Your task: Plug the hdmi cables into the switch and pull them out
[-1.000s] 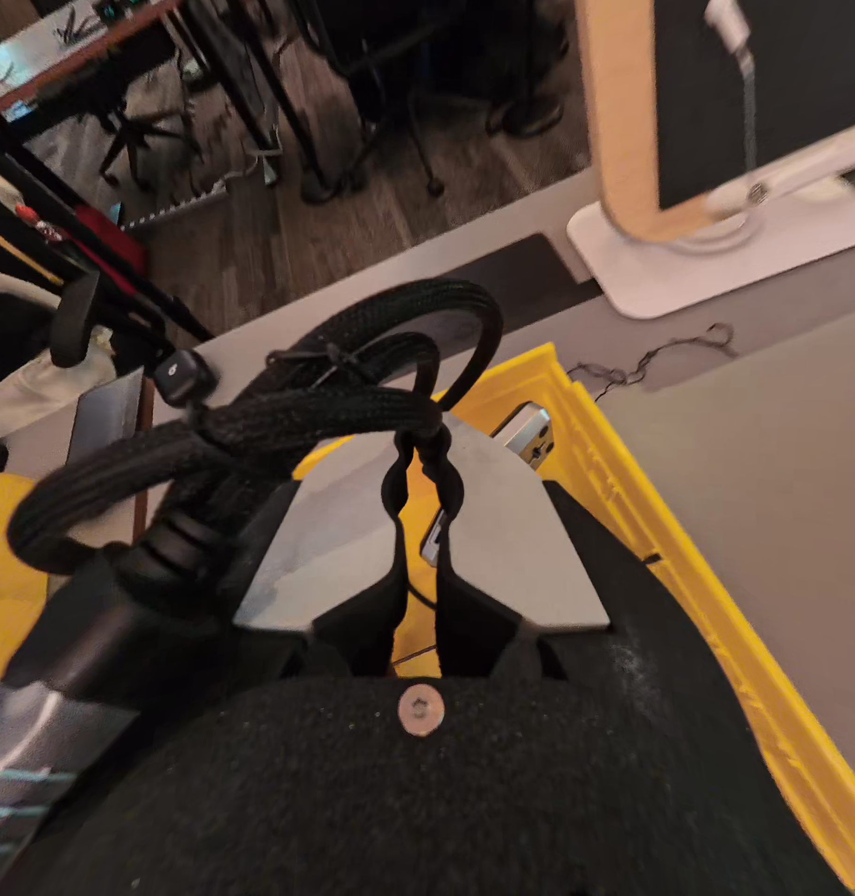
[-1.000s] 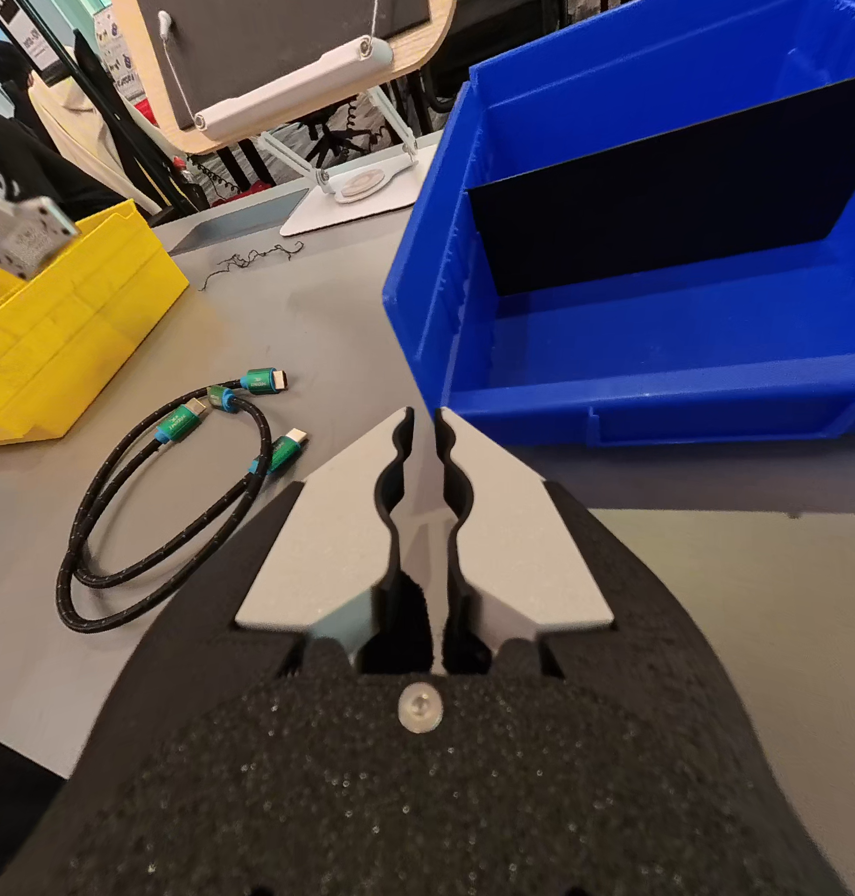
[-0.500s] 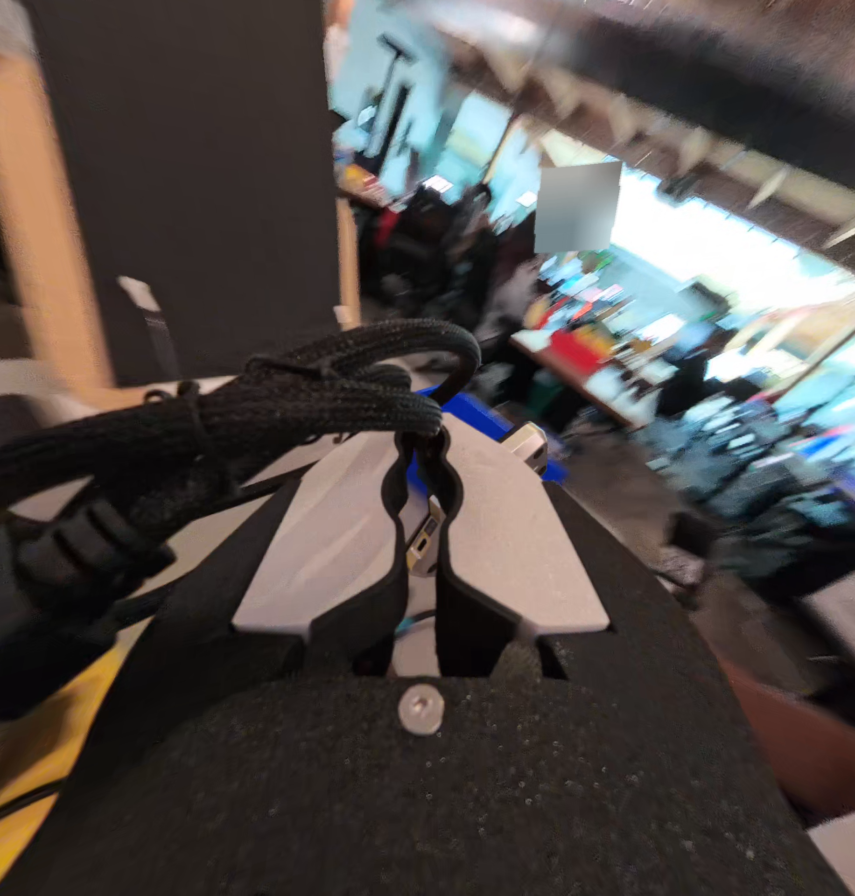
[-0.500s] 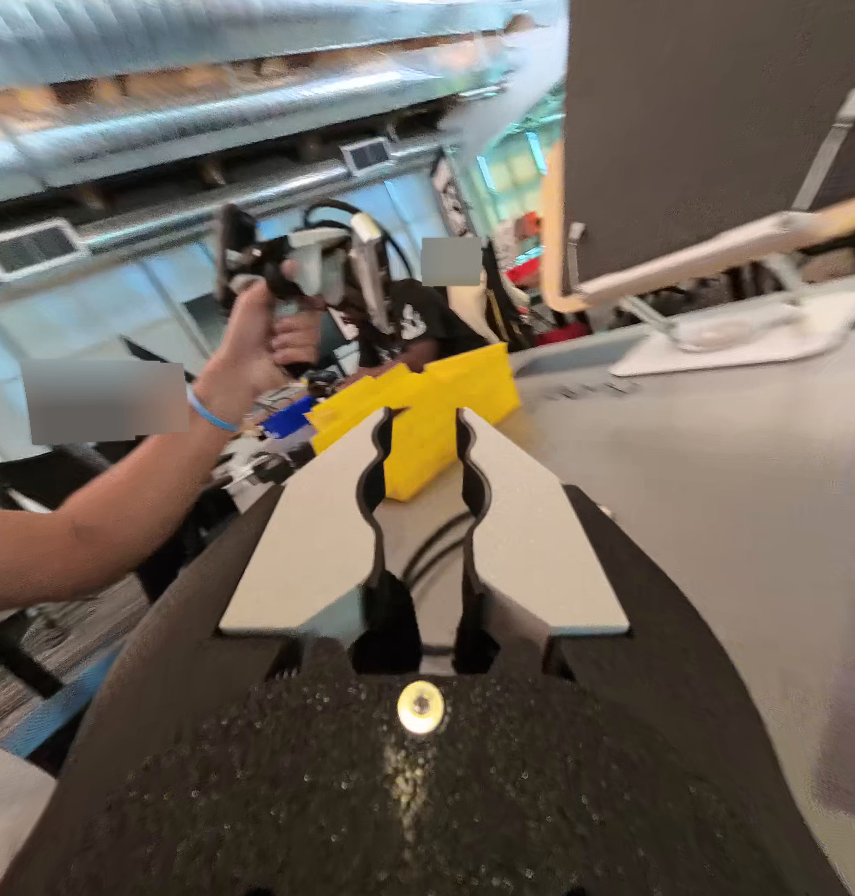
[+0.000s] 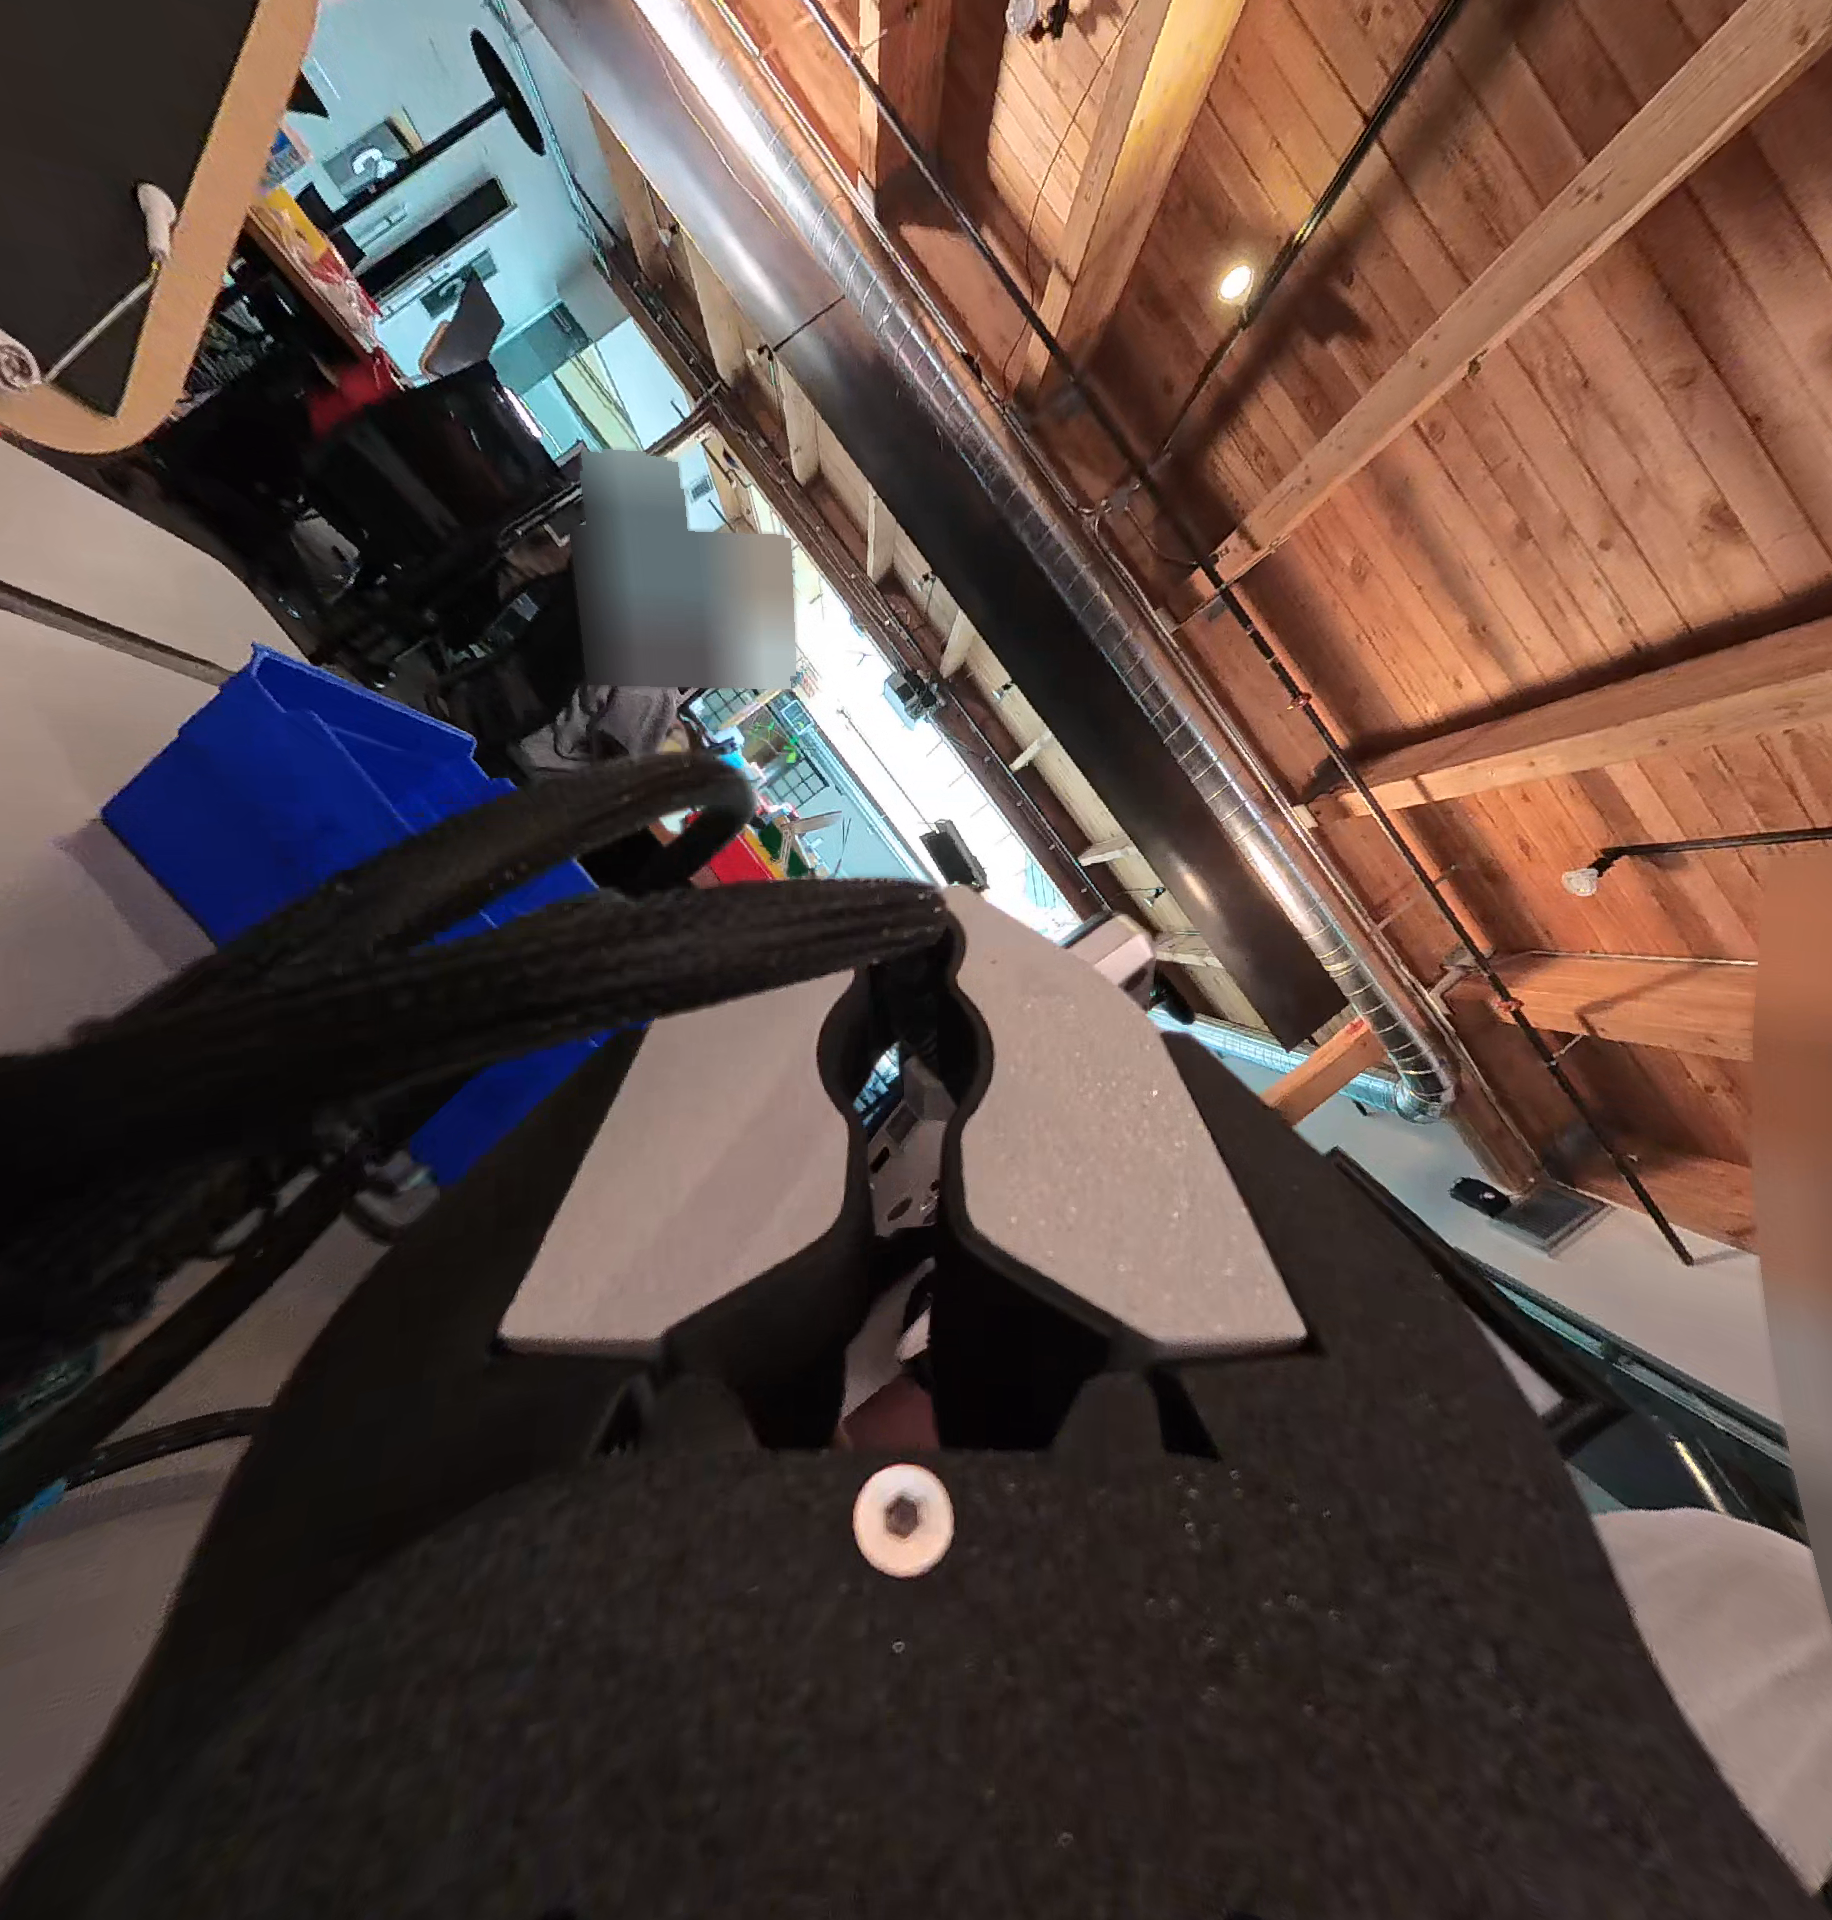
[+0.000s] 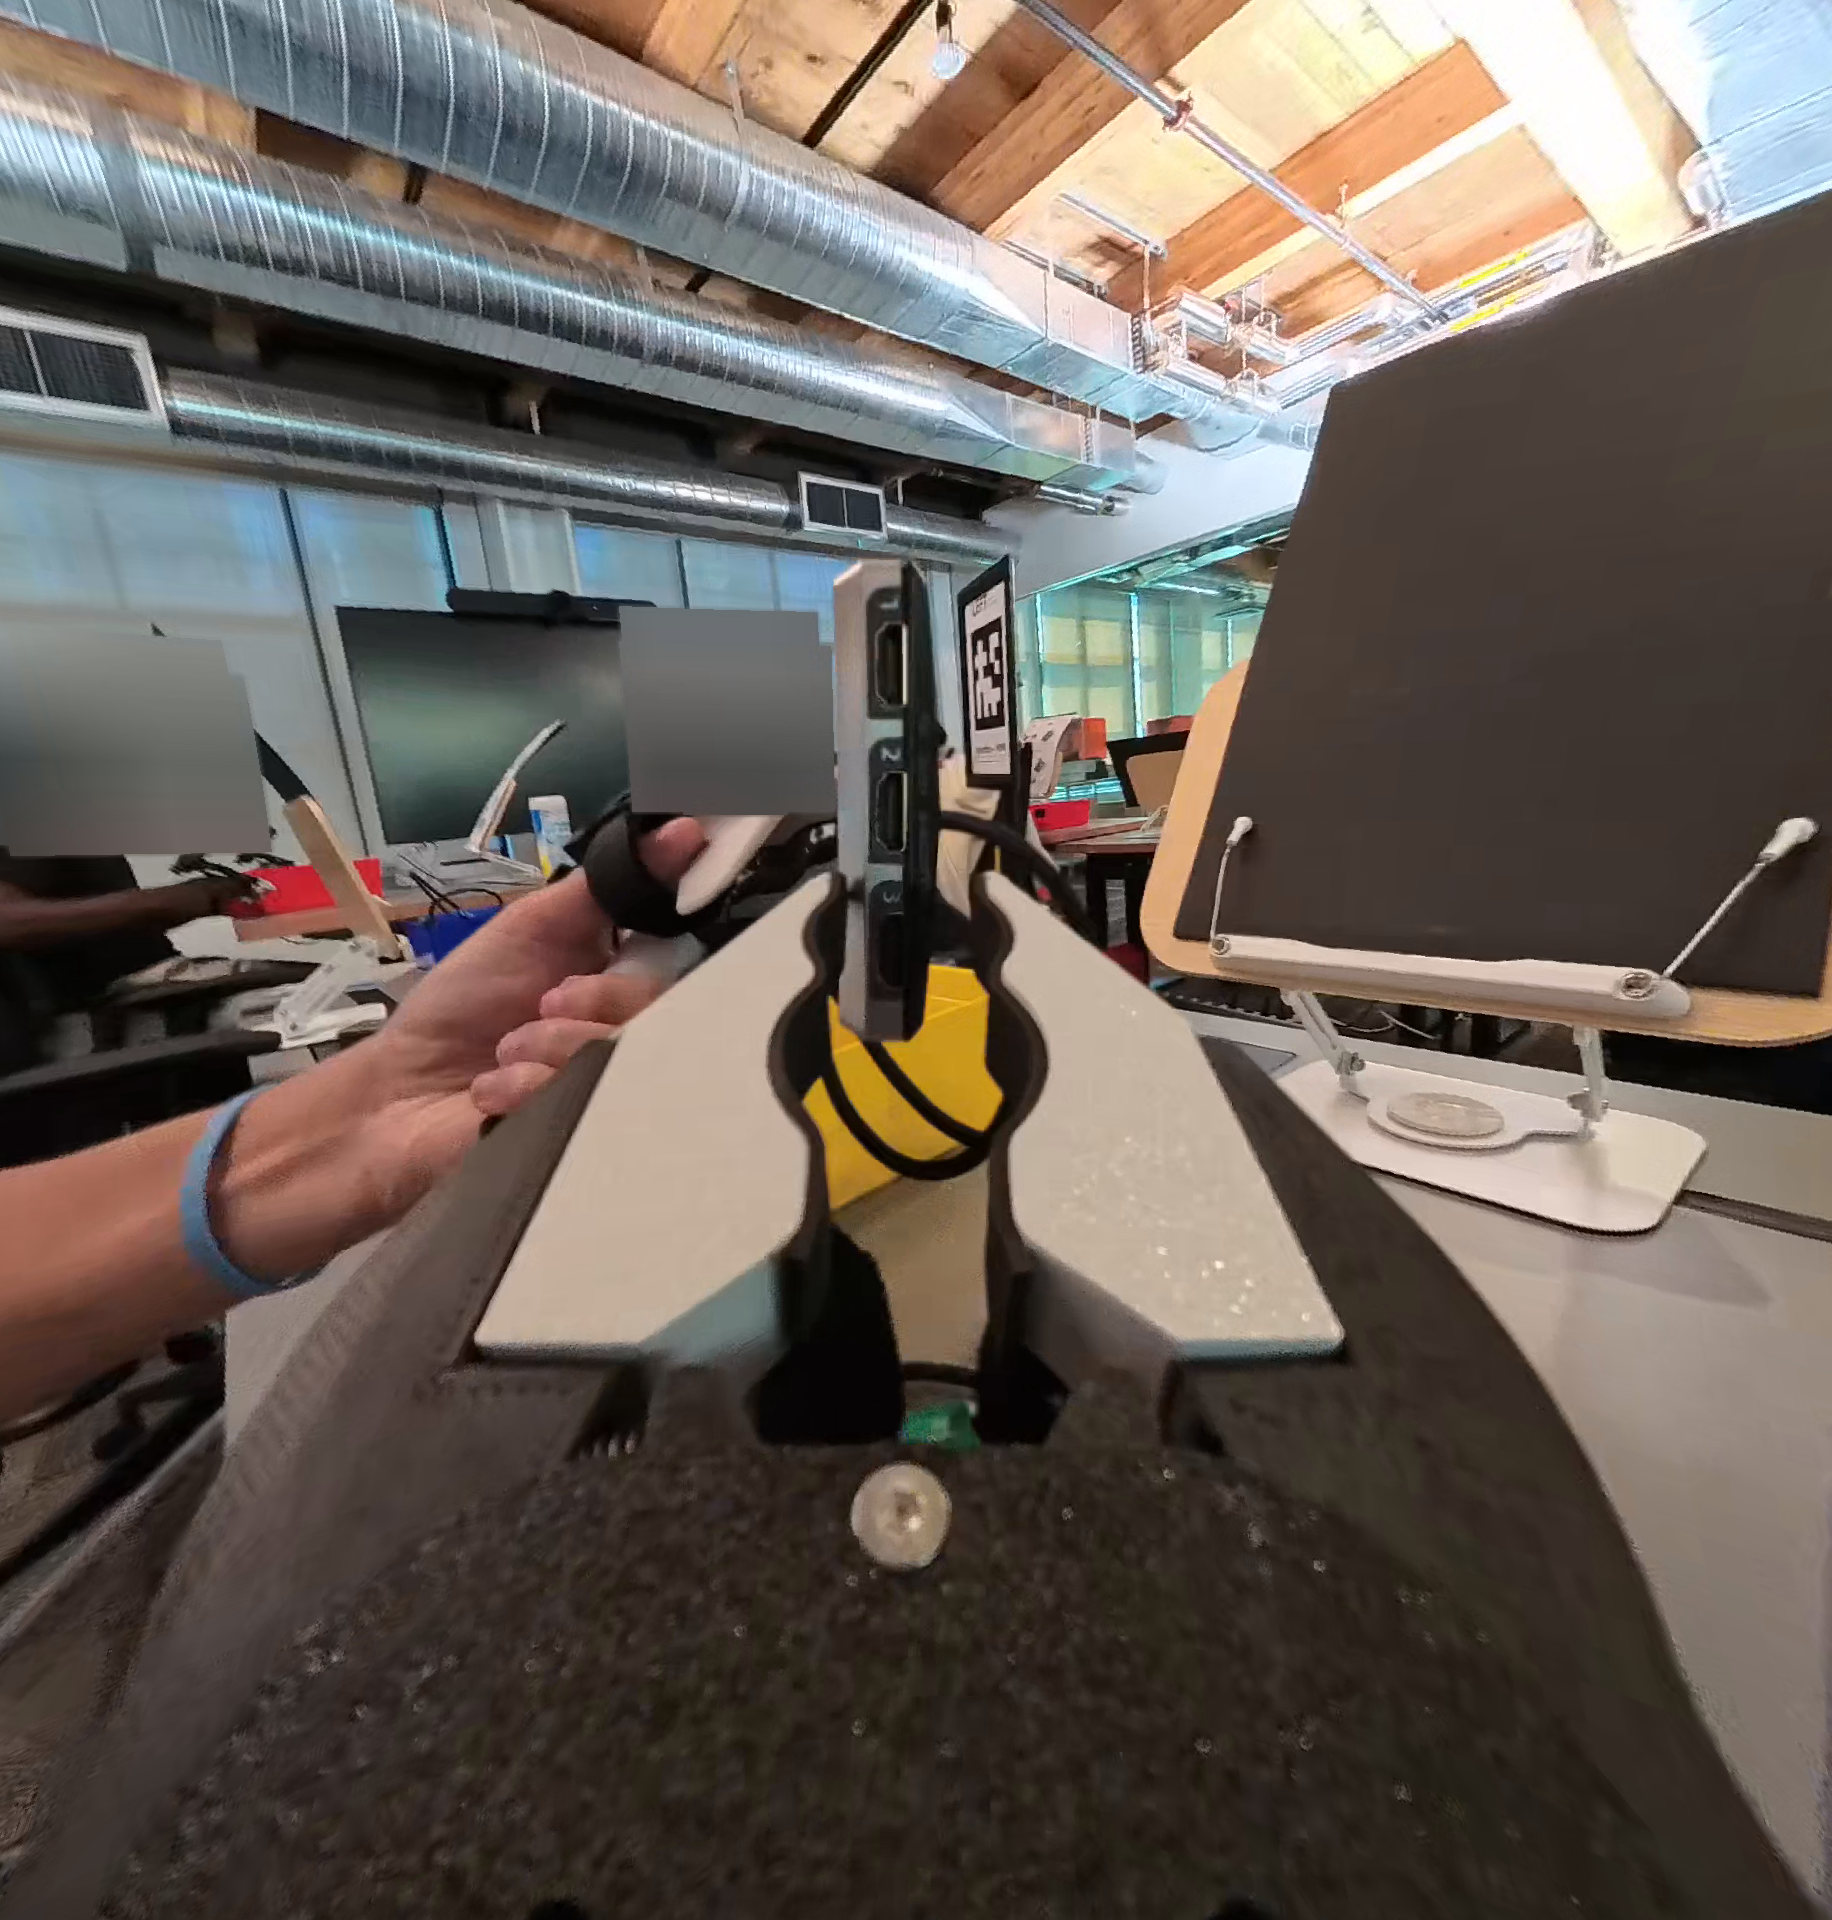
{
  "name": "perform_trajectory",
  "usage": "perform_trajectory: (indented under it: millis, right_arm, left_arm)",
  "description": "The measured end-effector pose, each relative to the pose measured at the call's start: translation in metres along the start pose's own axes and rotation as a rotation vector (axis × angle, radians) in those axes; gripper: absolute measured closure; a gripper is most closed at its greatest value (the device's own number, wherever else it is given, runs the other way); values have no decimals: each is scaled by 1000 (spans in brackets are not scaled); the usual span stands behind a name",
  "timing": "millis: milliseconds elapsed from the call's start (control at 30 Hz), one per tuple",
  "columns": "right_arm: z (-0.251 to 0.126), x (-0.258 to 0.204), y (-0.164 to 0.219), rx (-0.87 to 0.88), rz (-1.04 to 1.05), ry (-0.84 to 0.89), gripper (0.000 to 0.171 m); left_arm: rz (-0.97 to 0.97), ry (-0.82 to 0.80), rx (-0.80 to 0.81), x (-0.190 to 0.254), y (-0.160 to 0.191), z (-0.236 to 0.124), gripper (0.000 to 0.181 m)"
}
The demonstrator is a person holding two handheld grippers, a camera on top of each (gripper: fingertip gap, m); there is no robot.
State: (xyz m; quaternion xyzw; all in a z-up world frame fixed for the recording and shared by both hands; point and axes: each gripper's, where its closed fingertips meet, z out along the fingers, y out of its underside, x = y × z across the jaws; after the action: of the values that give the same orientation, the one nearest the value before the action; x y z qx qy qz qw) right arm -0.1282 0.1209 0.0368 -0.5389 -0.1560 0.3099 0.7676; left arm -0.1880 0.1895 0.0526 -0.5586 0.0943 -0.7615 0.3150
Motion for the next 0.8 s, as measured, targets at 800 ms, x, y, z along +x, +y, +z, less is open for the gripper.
perform_trajectory:
  millis: [800]
  right_arm:
    - [-18, -2, 47, -550, -638, -149, 152]
  left_arm:
    - [1505, -201, -837, 16, 83, -50, 132]
